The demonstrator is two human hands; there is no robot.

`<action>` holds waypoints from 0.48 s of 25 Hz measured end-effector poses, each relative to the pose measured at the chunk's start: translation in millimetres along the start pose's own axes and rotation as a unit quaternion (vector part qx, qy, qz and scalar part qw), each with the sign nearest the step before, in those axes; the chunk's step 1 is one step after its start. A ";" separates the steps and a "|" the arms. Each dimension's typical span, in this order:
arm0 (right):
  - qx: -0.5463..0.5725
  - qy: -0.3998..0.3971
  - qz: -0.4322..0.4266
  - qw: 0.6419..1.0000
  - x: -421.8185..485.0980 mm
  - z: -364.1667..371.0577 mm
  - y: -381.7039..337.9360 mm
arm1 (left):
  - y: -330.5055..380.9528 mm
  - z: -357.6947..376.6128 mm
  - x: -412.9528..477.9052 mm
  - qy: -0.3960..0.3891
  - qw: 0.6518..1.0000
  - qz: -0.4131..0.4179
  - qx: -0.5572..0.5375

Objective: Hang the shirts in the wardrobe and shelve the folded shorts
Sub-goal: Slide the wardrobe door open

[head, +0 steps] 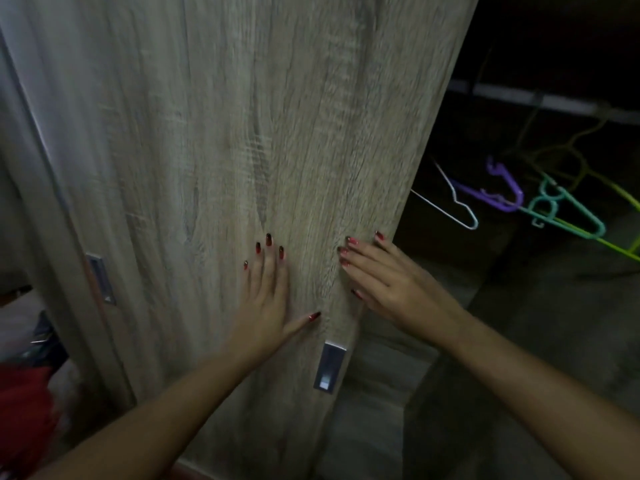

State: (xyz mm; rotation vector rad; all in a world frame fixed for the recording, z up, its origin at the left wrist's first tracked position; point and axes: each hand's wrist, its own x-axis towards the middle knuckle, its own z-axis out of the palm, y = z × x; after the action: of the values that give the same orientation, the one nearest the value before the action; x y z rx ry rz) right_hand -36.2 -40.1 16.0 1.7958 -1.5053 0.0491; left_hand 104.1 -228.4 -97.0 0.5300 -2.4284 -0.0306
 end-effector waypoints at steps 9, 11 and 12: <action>-0.165 -0.006 -0.153 0.974 91.3 30.1 38.6 | -15.9 1.3 9.6 -0.002 0.995 -0.100 -0.021; -0.151 0.010 -0.162 0.975 104.6 38.3 40.8 | -25.2 -1.1 11.5 -0.003 0.994 -0.112 -0.016; -0.150 0.016 -0.166 0.975 110.8 42.5 40.7 | -28.8 -2.2 12.2 -0.001 0.993 -0.115 -0.013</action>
State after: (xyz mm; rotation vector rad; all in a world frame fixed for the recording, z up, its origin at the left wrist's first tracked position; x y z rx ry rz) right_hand -56.2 -155.3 61.8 1.7620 -1.1042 -0.2976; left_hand 107.3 -259.3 -92.4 0.7962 -2.3533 -0.1602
